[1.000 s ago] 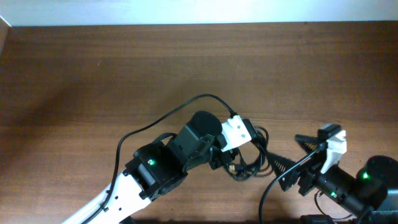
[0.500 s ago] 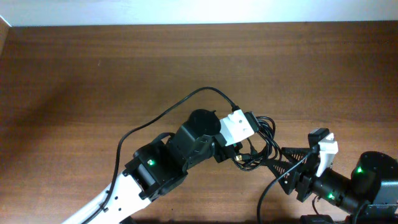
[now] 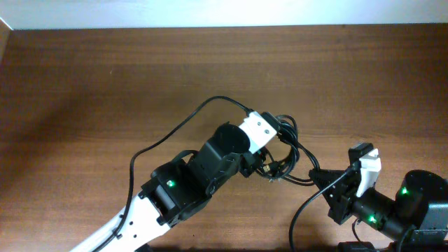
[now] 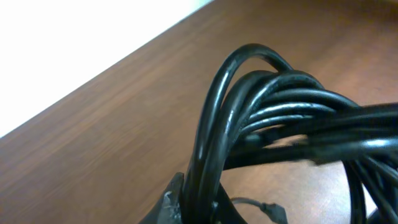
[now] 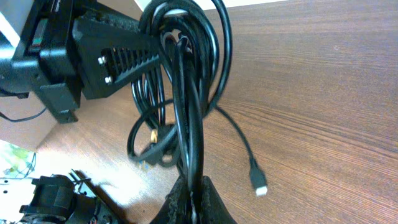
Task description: Untangle cables
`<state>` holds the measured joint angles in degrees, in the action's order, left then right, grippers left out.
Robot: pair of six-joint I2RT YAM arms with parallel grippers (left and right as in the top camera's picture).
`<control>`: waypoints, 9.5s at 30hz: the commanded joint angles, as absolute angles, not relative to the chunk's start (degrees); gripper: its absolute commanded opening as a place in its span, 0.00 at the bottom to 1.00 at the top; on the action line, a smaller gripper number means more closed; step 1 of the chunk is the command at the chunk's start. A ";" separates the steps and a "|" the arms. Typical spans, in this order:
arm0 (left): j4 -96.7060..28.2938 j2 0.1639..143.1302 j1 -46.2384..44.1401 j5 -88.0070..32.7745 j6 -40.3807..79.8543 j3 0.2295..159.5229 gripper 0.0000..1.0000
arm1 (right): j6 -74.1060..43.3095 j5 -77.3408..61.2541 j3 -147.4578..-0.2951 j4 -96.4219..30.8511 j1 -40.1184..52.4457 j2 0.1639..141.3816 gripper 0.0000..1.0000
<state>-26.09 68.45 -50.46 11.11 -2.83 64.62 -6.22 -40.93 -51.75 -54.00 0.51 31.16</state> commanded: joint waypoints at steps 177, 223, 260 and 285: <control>-33.10 67.53 -50.19 -32.60 -18.06 64.93 0.00 | -12.53 -20.23 -52.66 -59.37 0.36 31.29 0.80; -17.23 71.94 -50.26 -20.80 2.37 64.93 0.24 | -13.78 -41.34 -52.69 -52.45 0.36 31.29 0.04; -33.58 71.35 -46.19 -0.43 8.56 64.93 0.95 | -13.78 -53.65 -52.69 -47.72 0.36 31.29 0.04; -44.38 71.05 -35.35 8.49 11.55 64.95 0.91 | -13.76 -47.62 -52.69 -49.63 0.36 31.29 0.04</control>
<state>-44.80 71.70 -35.79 12.27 15.79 64.77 -13.93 -48.62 -51.86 -49.67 0.51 31.81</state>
